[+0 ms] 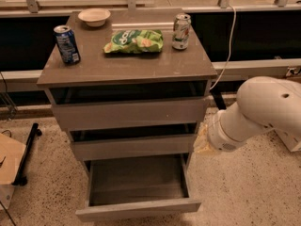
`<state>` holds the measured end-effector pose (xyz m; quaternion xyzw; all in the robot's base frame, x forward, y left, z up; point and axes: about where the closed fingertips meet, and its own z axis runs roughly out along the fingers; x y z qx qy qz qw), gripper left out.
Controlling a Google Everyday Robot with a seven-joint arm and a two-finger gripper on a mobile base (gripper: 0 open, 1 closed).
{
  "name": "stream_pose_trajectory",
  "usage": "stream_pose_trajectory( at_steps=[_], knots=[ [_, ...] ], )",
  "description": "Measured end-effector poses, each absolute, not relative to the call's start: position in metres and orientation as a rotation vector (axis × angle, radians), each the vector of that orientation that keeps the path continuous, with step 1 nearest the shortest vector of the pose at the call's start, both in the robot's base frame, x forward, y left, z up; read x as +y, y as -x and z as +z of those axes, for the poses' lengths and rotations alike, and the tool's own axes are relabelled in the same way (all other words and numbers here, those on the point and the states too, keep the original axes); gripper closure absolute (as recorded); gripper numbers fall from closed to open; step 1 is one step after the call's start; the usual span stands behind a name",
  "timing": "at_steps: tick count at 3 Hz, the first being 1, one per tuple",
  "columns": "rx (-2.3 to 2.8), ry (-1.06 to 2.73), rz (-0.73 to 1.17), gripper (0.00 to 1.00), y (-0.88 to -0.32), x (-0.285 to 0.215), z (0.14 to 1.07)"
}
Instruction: Close bottom drawer
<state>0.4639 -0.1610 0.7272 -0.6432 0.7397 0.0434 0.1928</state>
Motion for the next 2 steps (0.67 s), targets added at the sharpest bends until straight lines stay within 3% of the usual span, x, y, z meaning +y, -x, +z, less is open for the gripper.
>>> stream_pose_trajectory(
  at_steps=[2],
  knots=[
    [2.086, 1.821, 0.200, 1.00, -0.467, -0.146, 0.687]
  ],
)
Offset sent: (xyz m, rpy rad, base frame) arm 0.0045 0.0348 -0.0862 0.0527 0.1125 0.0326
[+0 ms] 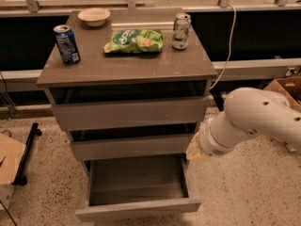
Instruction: Close bottom drawer
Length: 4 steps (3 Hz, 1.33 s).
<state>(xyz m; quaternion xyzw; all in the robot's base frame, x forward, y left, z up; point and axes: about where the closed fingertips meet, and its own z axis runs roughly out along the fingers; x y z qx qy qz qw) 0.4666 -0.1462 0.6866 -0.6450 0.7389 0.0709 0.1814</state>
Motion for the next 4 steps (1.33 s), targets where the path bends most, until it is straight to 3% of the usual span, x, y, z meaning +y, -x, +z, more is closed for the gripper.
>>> stream_pose_trajectory(
  at_steps=[2, 4],
  knots=[
    [2.056, 1.811, 0.358, 1.00, -0.487, -0.135, 0.572],
    [2.089, 1.812, 0.398, 1.00, -0.480, -0.131, 0.547]
  ],
)
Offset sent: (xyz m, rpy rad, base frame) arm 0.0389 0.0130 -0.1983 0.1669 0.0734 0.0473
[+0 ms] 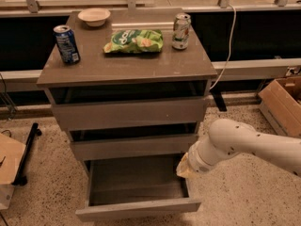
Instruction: Close bottom drawer
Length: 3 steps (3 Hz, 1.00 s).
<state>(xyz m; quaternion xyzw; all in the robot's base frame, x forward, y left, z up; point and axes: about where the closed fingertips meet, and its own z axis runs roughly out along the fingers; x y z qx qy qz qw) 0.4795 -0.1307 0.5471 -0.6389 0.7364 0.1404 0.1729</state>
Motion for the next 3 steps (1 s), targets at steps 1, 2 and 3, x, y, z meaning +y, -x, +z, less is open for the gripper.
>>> stream_pose_trajectory(
  at_steps=[1, 2, 3],
  knots=[
    [2.108, 1.780, 0.410, 1.00, -0.467, -0.129, 0.512],
    [2.094, 1.718, 0.428, 1.00, -0.461, -0.131, 0.475],
    [2.093, 1.705, 0.435, 1.00, -0.460, -0.131, 0.466]
  ],
)
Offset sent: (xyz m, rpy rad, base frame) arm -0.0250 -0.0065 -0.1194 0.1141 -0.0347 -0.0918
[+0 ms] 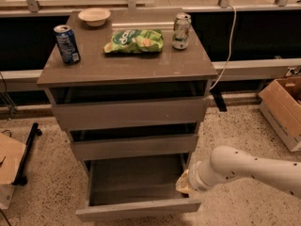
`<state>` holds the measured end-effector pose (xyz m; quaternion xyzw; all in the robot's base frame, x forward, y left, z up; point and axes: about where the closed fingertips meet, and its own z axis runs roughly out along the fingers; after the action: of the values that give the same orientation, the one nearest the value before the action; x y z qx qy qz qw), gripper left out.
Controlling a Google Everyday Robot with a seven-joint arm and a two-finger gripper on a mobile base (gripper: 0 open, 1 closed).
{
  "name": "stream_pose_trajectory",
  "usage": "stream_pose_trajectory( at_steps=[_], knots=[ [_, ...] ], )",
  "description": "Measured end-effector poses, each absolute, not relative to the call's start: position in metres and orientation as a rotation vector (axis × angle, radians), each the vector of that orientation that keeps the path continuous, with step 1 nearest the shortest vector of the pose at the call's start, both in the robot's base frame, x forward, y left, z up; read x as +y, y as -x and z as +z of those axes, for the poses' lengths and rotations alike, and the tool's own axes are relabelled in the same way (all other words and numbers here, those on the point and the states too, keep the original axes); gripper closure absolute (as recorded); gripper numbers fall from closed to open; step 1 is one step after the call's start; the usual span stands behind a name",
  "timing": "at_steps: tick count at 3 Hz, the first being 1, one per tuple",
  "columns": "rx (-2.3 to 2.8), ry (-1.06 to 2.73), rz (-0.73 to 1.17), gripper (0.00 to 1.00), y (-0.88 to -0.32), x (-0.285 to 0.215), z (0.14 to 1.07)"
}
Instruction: Close bottom drawer
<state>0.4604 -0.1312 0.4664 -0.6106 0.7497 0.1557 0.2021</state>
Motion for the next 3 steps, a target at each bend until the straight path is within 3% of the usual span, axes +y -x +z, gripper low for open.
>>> stream_pose_trajectory(
  at_steps=[3],
  knots=[
    [2.212, 1.612, 0.450, 1.00, -0.454, -0.145, 0.376]
  ],
)
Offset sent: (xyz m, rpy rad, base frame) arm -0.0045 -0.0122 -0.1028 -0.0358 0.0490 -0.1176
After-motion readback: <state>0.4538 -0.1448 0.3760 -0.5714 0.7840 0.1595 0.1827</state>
